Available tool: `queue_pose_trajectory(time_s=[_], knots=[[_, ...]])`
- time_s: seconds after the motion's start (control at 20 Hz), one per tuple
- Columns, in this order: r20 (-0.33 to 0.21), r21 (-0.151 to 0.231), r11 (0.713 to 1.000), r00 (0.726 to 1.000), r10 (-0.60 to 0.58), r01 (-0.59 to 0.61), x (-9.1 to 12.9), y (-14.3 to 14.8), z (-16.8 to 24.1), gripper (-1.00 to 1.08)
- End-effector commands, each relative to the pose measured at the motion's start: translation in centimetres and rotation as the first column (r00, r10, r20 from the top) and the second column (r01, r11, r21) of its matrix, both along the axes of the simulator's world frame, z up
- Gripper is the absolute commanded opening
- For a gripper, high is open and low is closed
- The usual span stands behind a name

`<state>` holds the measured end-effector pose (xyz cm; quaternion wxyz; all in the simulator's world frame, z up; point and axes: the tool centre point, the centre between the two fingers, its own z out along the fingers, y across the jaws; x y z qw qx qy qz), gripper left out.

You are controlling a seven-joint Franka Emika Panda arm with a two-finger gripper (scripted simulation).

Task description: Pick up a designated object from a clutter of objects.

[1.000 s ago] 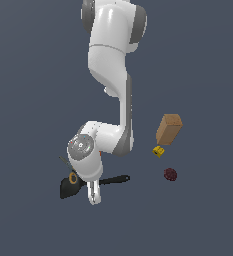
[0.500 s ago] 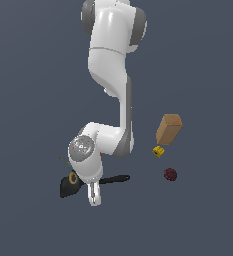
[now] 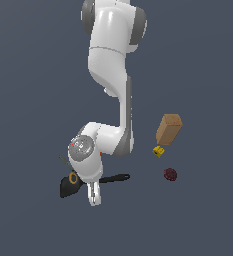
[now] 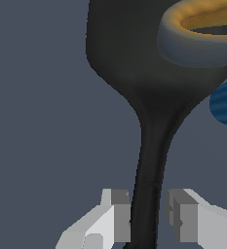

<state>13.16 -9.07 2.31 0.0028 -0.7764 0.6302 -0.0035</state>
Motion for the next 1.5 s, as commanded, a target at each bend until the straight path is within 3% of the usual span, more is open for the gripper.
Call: queue_pose_trajectory(time_s=[0.0,0.55,1.45], knots=[[0.002,0.000,1.000,1.000,0.000,0.000,-0.1,-0.1,0.4,-1.00],[0.001,0.001,1.000,1.000,0.000,0.000,-2.9,-1.0,4.3,-1.00],[-0.003,0.005,1.000,1.000,-0.001,0.001,-12.0,-4.0,17.5,-1.00]])
